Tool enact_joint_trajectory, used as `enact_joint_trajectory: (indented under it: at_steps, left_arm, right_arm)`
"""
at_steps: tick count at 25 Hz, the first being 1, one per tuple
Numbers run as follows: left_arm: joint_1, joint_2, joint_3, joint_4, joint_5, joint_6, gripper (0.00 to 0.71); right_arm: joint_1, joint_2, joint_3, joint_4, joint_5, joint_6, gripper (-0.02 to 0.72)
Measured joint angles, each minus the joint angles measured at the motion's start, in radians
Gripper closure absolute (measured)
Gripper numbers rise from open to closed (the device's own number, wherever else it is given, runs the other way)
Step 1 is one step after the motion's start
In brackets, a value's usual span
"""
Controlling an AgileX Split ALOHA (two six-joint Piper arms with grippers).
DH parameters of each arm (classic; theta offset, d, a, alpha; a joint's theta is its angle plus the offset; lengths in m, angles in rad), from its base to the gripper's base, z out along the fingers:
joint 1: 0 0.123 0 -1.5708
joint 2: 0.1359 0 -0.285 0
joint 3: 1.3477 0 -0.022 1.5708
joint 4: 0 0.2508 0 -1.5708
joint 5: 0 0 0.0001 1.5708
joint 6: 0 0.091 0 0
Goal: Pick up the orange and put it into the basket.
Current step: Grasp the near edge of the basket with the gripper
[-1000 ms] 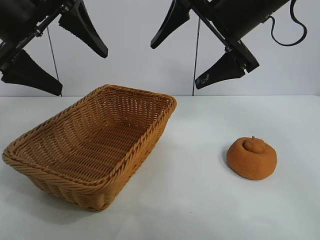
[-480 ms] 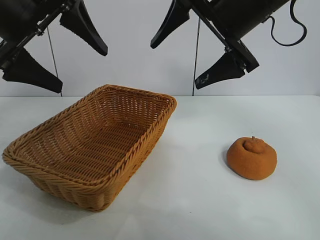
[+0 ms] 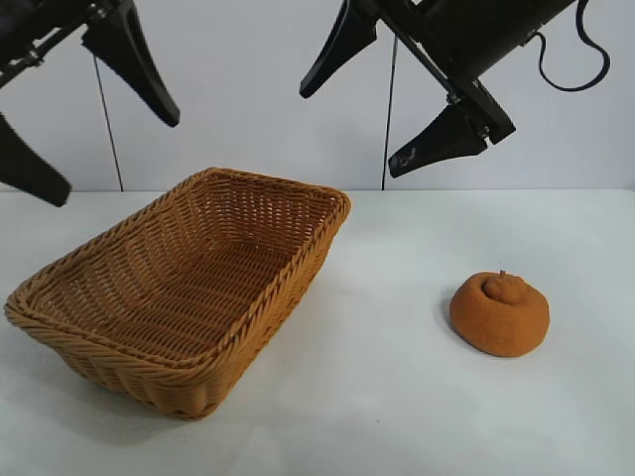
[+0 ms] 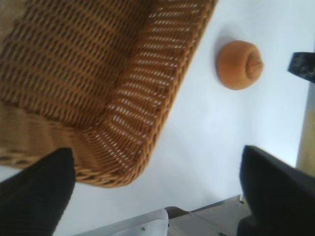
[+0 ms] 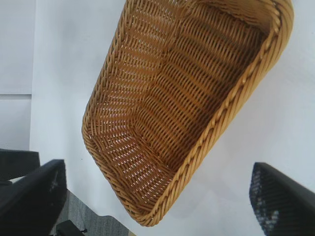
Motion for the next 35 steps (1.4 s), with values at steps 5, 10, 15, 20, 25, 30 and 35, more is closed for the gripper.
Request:
enact_joint_trajectory:
  at_steps: [5, 10, 15, 20, 25, 30, 35]
  left_arm:
    - [-0.074, -0.056, 0.077, 0.221, -0.012, -0.353, 0.065]
    - [-0.103, -0.037, 0.144, 0.307, -0.121, -0.617, 0.065]
    - [-0.103, 0.037, 0.151, 0.315, -0.157, -0.754, 0.065]
    - [-0.11, 0.129, 0.151, 0.318, -0.167, -0.818, 0.065]
    - [-0.142, 0.215, 0.151, 0.323, -0.226, -0.838, 0.065]
    - [-0.143, 0.301, 0.151, 0.344, -0.285, -0.878, 0.065]
    - [-0.143, 0.354, 0.151, 0.343, -0.312, -0.883, 0.067]
  right_arm:
    - [0.0, 0.0, 0.0, 0.0, -0.008, 0.0, 0.01]
    - [0.0, 0.0, 0.0, -0.001, -0.008, 0.0, 0.01]
    - [0.0, 0.0, 0.0, -0.003, -0.012, 0.0, 0.01]
    - [0.0, 0.0, 0.0, -0.004, -0.012, 0.0, 0.01]
    - [0.0, 0.0, 0.0, -0.005, -0.014, 0.0, 0.01]
    - [0.0, 0.0, 0.0, -0.007, -0.014, 0.0, 0.01]
    - [0.0, 0.0, 0.0, -0.007, -0.014, 0.0, 0.01]
